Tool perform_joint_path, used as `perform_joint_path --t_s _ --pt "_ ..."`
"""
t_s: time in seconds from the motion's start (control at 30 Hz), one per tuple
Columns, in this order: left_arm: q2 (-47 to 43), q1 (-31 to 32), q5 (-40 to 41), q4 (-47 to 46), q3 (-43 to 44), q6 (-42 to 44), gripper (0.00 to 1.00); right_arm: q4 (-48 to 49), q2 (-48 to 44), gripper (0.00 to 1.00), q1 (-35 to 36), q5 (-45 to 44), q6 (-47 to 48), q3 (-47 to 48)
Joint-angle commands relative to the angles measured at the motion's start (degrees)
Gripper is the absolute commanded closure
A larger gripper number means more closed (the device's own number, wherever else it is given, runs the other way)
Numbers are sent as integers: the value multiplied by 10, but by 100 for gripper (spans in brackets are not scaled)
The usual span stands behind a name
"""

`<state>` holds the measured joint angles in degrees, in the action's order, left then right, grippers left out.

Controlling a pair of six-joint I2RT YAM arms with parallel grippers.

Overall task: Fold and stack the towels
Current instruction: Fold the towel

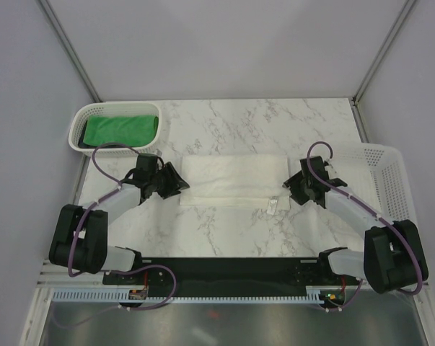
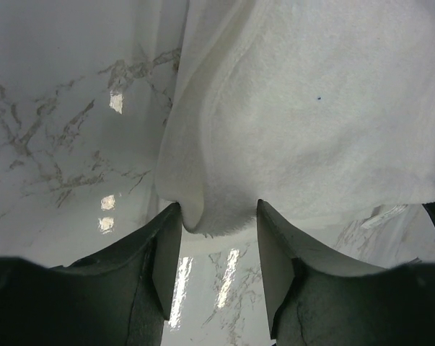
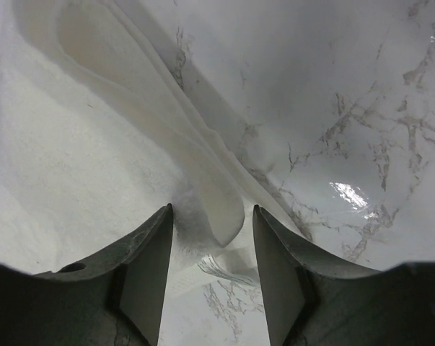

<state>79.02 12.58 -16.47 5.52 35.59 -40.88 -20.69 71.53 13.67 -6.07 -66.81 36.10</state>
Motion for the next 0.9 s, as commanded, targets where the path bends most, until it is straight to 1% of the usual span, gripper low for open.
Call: perform_joint_path --t_s 0.0,0.07,0.1,0.17,0.23,0.27,0.43,0.5,0.53,0.57,0.6,0.63,0.67,0.7,0.77,0.87 --pt "2 3 16 -27 11 -17 48 23 8 45 5 -2 -14 8" --pt "1 7 17 -27 10 -18 50 26 2 49 7 -2 -16 5" --pt "0 8 16 -27 10 -18 51 25 -3 49 7 -1 -19 2" --pt "-4 10 13 -26 6 -22 51 24 -10 48 7 2 -24 -2" --pt "-12 12 7 -24 5 -22 46 21 -22 48 7 4 -32 -10" --pt "-16 15 7 -18 4 -22 46 19 -26 48 7 4 -34 -13" --pt "-45 22 30 -9 -10 -25 45 14 -30 46 9 3 -41 -30" --pt "-53 25 42 -9 -14 -25 47 19 -28 48 10 2 -37 -28" --pt "-54 24 44 -9 -14 -24 49 19 -27 51 10 0 -33 -26" --pt "-52 24 43 -9 -12 -22 52 19 -27 67 10 -8 -25 -23" --pt "-49 24 40 -9 -9 -18 61 18 -27 80 10 -11 -19 -16" --pt "-45 24 38 -6 0 -12 69 16 -30 91 10 -15 -16 -11" --pt "-44 24 37 -3 5 -9 77 14 -30 100 10 -19 -11 -6" --pt "-44 24 38 2 11 -1 89 7 -31 100 10 -18 -6 5" --pt "-48 24 40 18 26 6 98 -2 -35 100 10 -21 6 15" --pt "-61 25 51 44 41 16 98 -14 -43 100 9 -29 14 24"
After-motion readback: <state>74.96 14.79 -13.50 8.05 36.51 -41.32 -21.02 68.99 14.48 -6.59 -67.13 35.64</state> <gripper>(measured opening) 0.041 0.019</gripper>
